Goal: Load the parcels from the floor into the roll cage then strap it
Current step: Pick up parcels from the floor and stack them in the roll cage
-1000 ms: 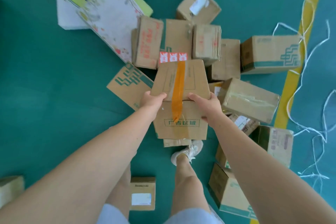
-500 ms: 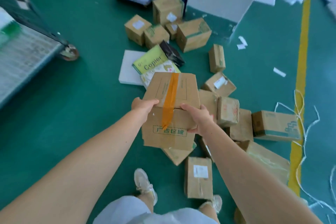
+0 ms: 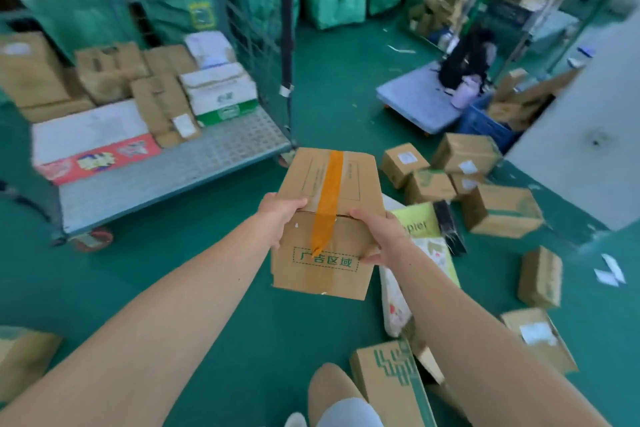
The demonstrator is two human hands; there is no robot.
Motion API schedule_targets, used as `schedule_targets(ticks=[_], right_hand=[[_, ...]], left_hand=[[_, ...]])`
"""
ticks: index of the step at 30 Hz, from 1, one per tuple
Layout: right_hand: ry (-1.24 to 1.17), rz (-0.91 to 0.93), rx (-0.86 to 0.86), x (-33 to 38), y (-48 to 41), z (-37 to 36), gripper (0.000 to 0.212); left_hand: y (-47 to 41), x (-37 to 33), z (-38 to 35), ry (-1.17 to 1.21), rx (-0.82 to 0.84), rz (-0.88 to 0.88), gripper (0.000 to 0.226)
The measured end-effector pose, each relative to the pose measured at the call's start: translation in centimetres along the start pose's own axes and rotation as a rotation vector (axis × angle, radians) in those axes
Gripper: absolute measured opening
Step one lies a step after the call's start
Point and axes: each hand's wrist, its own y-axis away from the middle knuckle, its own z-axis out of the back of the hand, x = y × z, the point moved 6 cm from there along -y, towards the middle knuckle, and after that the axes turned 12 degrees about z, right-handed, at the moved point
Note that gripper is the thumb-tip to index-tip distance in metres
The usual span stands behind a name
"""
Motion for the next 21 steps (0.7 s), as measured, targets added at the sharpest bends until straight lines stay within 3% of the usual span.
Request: schedule_targets(ticks=[10,15,21], right_hand=[[0.08,0.097,0.297,11.6,-6.5,-15.9,0.054],[0.11,0.148,0.396,17.9,-10.8,-23.3,0.057],[0.172,0.215,0.523,23.3,-14.7,-31.9,0.062]], left_hand=[[-2.6,-10.3,12.2,0.256,-0.2,-0.117,0.059],[-5.0,-17.0,17.1,0.358,-0.29,-0.197,0.046],[-8.6,-22.7,23.2,0.437,-0.408,-0.285,0.048]])
